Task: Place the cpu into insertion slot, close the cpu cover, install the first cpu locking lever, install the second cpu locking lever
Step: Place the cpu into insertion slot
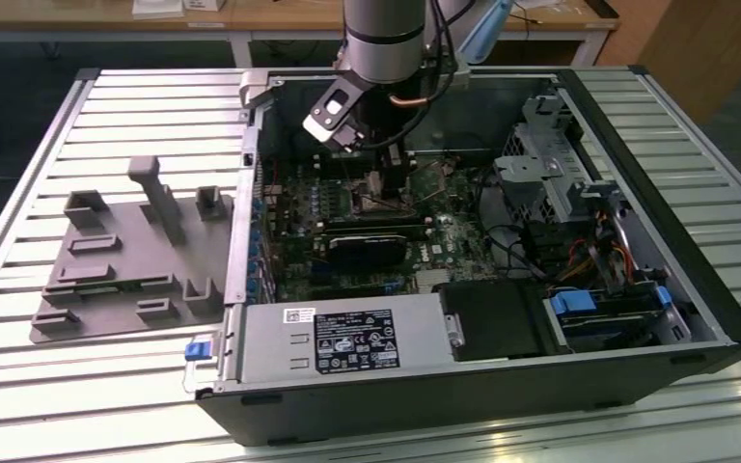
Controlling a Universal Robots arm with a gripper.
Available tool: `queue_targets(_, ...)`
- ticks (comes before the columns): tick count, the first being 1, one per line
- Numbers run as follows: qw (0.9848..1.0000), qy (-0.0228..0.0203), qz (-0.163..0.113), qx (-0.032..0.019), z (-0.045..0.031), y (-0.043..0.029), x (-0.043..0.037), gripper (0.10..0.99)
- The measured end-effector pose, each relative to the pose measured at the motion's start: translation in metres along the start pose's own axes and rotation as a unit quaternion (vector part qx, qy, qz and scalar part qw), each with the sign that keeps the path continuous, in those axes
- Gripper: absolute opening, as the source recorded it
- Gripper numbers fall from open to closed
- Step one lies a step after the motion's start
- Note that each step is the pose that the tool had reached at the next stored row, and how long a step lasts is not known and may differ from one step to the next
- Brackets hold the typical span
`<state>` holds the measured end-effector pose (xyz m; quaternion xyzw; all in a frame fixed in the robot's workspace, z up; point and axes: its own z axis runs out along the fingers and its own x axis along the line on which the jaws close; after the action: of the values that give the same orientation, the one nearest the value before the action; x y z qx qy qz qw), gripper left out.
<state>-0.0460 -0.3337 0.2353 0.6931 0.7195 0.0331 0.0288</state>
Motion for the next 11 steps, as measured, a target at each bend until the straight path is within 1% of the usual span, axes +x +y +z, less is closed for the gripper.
queue_targets(11,1.0,-0.0006,0.007,-0.0001,0.0085,-0.0006,0.0041,0.533)
